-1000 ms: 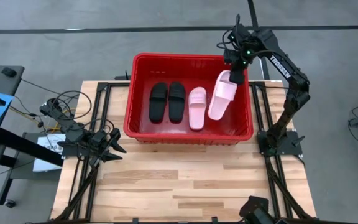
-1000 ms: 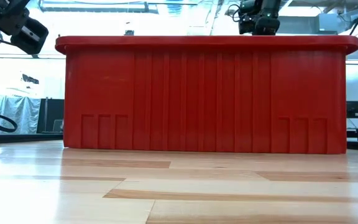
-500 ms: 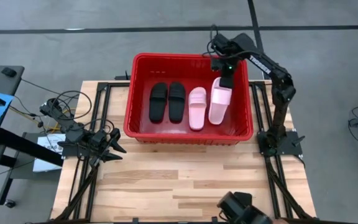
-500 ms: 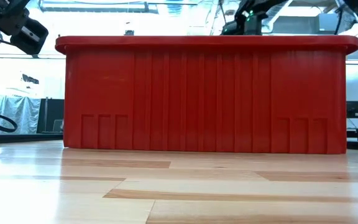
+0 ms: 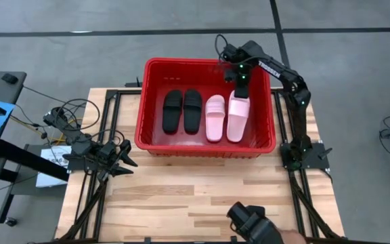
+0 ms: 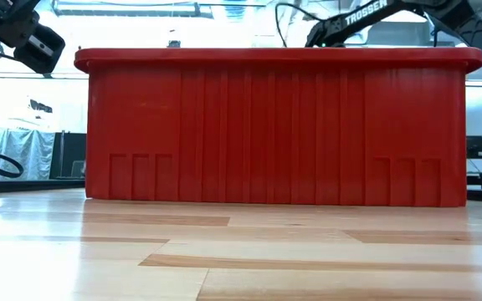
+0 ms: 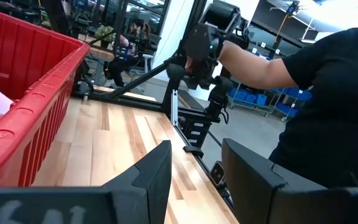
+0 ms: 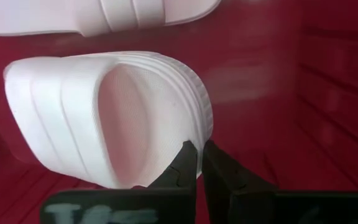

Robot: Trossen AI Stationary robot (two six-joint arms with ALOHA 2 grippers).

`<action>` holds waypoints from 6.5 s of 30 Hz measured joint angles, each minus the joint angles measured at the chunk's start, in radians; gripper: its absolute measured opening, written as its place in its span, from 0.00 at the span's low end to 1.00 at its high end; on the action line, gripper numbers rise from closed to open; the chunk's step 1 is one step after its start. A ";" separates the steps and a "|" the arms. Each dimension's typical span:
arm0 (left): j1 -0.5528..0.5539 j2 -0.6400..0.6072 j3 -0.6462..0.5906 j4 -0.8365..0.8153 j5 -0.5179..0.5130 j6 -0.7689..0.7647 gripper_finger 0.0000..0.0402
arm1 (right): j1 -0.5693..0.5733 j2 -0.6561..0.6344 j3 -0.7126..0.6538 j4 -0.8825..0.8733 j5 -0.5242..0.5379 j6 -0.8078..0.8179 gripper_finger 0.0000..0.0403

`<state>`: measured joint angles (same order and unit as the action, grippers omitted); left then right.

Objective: Pick and place slides into bin
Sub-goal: Put the pink slipper into the red bin, then return to Home Position

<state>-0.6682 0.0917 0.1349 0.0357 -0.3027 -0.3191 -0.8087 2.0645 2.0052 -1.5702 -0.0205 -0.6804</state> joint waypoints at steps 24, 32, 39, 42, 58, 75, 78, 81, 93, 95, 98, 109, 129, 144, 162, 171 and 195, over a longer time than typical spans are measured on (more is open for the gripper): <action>0.000 0.000 0.000 -0.002 0.000 0.001 0.33 | -0.010 0.020 0.000 0.012 0.019 -0.002 0.01; 0.000 0.000 0.000 -0.002 0.000 0.001 0.33 | -0.009 0.020 0.000 0.016 0.019 0.000 0.10; 0.000 0.000 0.000 -0.002 0.000 0.001 0.33 | -0.007 0.020 0.000 0.031 0.018 0.018 0.14; 0.000 0.000 0.000 -0.002 0.000 0.001 0.33 | -0.001 0.020 0.000 0.044 0.022 0.019 0.14; 0.000 0.000 0.000 -0.001 0.000 0.001 0.33 | 0.028 -0.034 0.000 0.072 0.037 0.052 0.14; 0.000 0.000 0.000 0.000 0.000 0.001 0.33 | 0.181 -0.534 0.000 0.371 0.018 0.283 0.14; 0.000 0.000 0.000 0.000 0.000 0.001 0.33 | 0.217 -0.623 0.000 0.466 0.018 0.379 0.14; 0.000 0.000 0.000 0.012 0.000 0.005 0.33 | 0.252 -0.709 0.000 0.565 0.018 0.467 0.14; 0.000 0.000 0.000 0.092 -0.035 0.020 0.33 | 0.461 -0.924 0.001 0.705 0.016 0.888 0.14; 0.000 0.000 0.000 0.096 -0.095 0.009 0.33 | 0.517 -0.945 0.000 0.704 -0.010 0.868 0.14; 0.000 0.000 0.000 0.109 -0.158 0.013 0.33 | 0.625 -0.969 0.000 0.715 -0.148 0.792 0.14; 0.000 0.000 0.000 0.178 0.108 0.181 0.33 | 1.177 -1.050 -0.288 0.937 -0.124 0.630 0.14; 0.000 -0.001 0.000 0.156 0.187 0.207 0.33 | 1.657 -1.513 -1.326 1.545 0.184 0.628 0.14; 0.000 -0.001 0.000 0.156 0.193 0.246 0.33 | 1.785 -1.679 -1.769 1.851 0.179 0.713 0.14; 0.000 0.000 0.000 0.059 0.122 0.150 0.33 | 1.941 -1.737 -1.999 1.974 0.336 0.865 0.14; 0.000 0.000 0.000 -0.070 0.050 -0.037 0.33 | 1.945 -1.737 -1.999 1.782 0.466 1.147 0.14; 0.000 0.000 0.000 -0.282 0.086 -0.258 0.33 | 1.946 -1.737 -2.000 1.659 0.516 1.354 0.14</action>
<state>-0.6682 0.0915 0.1345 -0.2468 -0.2165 -0.5766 1.1370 0.3275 0.0051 0.0892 0.4957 0.6735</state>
